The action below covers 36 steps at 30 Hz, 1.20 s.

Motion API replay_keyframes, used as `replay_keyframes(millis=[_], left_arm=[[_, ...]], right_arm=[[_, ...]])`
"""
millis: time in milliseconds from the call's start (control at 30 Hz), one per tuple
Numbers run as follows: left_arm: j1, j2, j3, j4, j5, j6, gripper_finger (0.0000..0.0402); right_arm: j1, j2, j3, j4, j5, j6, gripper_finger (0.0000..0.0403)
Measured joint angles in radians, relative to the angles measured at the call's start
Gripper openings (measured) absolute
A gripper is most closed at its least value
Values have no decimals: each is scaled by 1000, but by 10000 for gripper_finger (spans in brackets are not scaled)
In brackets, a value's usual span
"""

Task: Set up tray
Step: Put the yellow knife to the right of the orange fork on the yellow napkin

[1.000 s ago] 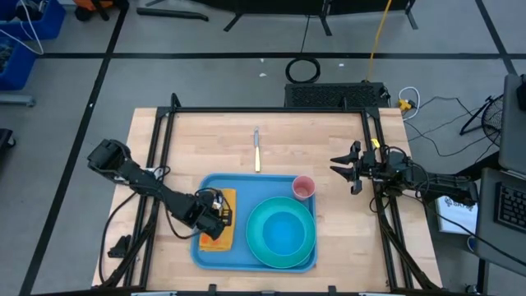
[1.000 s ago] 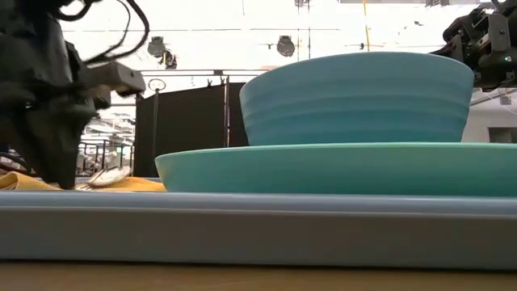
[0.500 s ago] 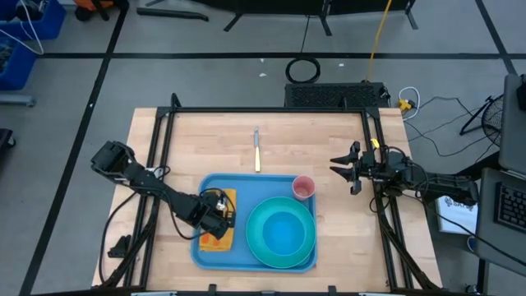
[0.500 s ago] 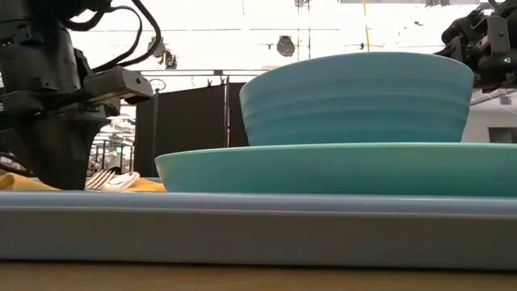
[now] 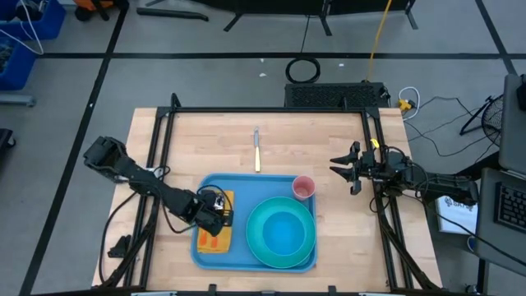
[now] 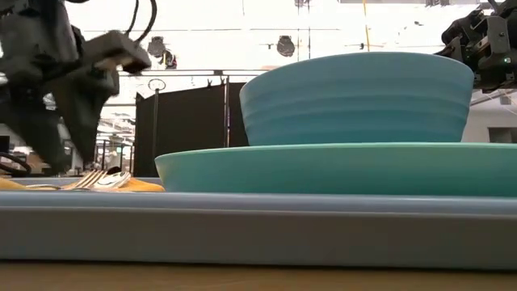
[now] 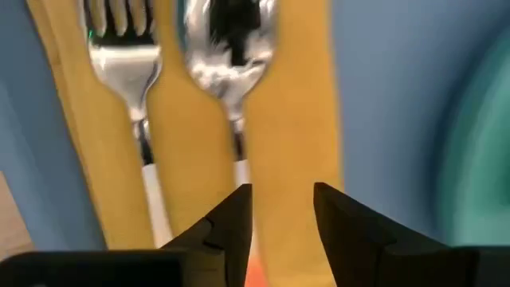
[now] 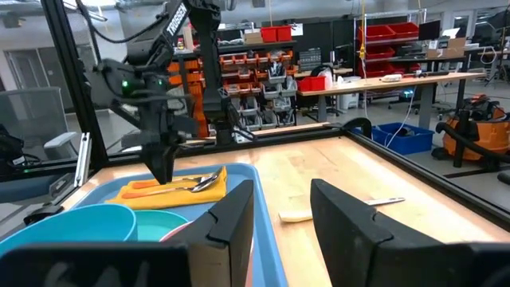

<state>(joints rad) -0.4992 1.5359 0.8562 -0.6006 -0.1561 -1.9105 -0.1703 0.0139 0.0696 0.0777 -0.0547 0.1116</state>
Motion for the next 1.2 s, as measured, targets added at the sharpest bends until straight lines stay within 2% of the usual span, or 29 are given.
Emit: replay_keyframes(millis=[133, 200, 333, 400, 533, 667, 700, 767, 867, 1000, 1100, 1200], left_arm=[[23, -74, 0, 9, -75, 53, 140], [54, -121, 0, 35, -135, 136, 140], [172, -191, 2, 158, -231, 461, 140], [256, -200, 2, 247, -227, 638, 140], [434, -189, 2, 505, -29, 884, 140], [569, -162, 2, 829, 260, 1095, 140], [593, -156, 2, 907, 310, 1136, 140], [637, -152, 5, 977, 336, 1174, 140], [709, -148, 4, 893, 294, 1146, 140], [830, -145, 3, 576, 264, 960, 140], [910, -142, 2, 423, 272, 941, 140], [949, -127, 2, 379, 347, 958, 140]], right_arm=[[0, 0, 0, 0, 0, 0, 116], [0, 0, 0, 0, 0, 0, 116], [0, 0, 0, 0, 0, -2, 116], [0, 0, 0, 1, 0, 0, 116], [0, 0, 0, 11, 1, 5, 116], [0, 0, 0, 30, 0, 24, 116], [0, 0, 0, 29, 0, 25, 116], [0, 0, 0, 29, 0, 26, 116], [0, 0, 0, 29, 0, 26, 116], [0, 0, 0, 30, 0, 24, 116], [0, 0, 0, 31, 1, 18, 116], [0, 0, 0, 38, 3, 18, 116]])
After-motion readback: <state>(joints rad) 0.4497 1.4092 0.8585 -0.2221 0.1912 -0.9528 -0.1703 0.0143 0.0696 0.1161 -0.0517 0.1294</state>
